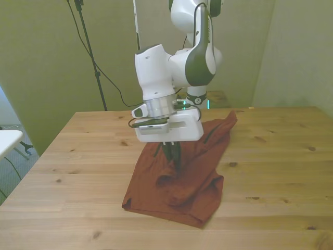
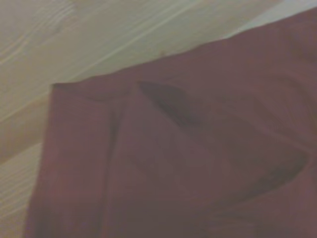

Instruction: Unfold the shorts

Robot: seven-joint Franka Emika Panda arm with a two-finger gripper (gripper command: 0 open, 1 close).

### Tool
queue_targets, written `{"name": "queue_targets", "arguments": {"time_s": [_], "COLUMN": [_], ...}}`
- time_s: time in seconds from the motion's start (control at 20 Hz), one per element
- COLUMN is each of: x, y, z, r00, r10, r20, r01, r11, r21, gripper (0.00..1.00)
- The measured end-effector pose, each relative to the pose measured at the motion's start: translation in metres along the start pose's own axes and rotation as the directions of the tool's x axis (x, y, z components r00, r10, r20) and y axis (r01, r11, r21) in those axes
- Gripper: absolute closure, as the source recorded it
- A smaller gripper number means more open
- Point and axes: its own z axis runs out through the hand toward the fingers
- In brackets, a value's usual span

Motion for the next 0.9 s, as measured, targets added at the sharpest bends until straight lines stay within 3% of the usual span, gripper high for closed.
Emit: {"name": "queue_targets", "arguments": {"time_s": [0.3,0.65,0.9], "x": [-0.050,-0.104,-0.138], "y": [-0.062,-0.128,-0.157], "z": [0.003,0.044,0.060], "r00": [0.995,0.976,0.952], "r10": [-0.090,-0.201,-0.263], "r20": [0.034,0.089,0.159], "r01": [0.087,0.190,0.242], "r11": [0.994,0.974,0.960], "r21": [0.072,0.120,0.141], "gripper": [1.00,1.00,1.00]}}
